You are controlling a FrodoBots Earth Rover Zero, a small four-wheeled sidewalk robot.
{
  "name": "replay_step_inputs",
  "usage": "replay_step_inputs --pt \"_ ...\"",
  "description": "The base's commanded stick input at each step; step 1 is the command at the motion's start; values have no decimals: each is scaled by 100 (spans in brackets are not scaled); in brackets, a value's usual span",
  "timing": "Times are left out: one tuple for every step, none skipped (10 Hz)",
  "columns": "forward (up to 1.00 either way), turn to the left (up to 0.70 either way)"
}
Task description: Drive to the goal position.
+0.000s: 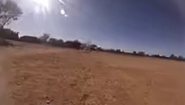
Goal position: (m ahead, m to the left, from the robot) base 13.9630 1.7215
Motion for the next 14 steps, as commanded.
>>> replay_step_inputs --pt "50 0" --pt "50 0" --pt "50 0" --pt "50 0" --pt "50 0" --pt "50 0" --pt "50 0" --pt "50 0" --pt "50 0" --pt "50 0" --pt "50 0" --pt "50 0" --pt "50 0" --pt "50 0"
